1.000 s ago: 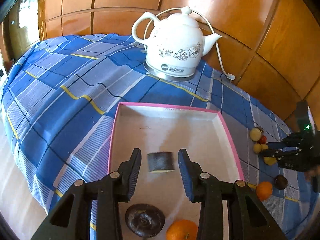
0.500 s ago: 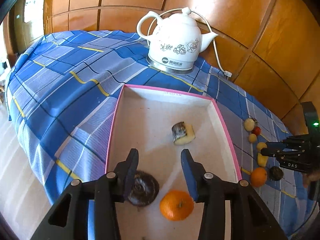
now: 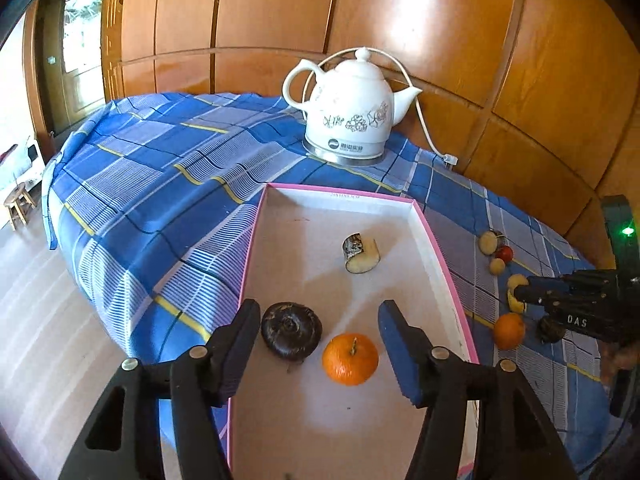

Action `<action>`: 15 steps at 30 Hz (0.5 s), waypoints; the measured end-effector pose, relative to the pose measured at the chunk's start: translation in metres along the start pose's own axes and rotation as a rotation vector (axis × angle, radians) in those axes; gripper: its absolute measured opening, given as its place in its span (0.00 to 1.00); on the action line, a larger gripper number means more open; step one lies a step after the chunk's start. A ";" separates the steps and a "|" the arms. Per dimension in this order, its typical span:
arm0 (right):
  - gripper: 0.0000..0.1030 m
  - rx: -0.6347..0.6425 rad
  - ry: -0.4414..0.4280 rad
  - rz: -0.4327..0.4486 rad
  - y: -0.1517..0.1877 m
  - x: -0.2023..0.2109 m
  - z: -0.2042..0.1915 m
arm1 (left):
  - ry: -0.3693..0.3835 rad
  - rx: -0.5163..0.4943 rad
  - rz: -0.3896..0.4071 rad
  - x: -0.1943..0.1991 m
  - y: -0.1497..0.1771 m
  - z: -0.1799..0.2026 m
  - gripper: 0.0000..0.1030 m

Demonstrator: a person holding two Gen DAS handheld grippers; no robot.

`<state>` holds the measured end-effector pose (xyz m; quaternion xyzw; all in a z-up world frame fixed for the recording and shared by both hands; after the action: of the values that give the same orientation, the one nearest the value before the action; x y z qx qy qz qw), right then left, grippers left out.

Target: Organize fruits

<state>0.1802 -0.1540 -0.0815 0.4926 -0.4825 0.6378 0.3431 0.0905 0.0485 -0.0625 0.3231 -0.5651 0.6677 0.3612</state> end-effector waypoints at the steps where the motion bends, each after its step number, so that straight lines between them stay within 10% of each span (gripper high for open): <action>1: 0.22 -0.009 0.001 0.015 0.000 0.003 -0.001 | -0.002 -0.002 0.003 0.002 0.001 0.000 0.60; 15: 0.22 0.027 -0.104 0.145 -0.001 0.043 -0.063 | -0.012 0.008 0.032 0.019 0.015 -0.009 0.68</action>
<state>0.1507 -0.0953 -0.0432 0.4933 -0.5255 0.6410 0.2639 0.0679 0.0581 -0.0556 0.3193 -0.5695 0.6739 0.3459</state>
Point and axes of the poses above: each gripper's, at about its wrist camera, not at the fingertips, and x roughly against the way its jaws point, z to its right, y to its underside, the point moved 5 cm from there along -x, roughly the way its jaws point, and after that the axes turned 12 degrees about -z, right-handed, at the moved point
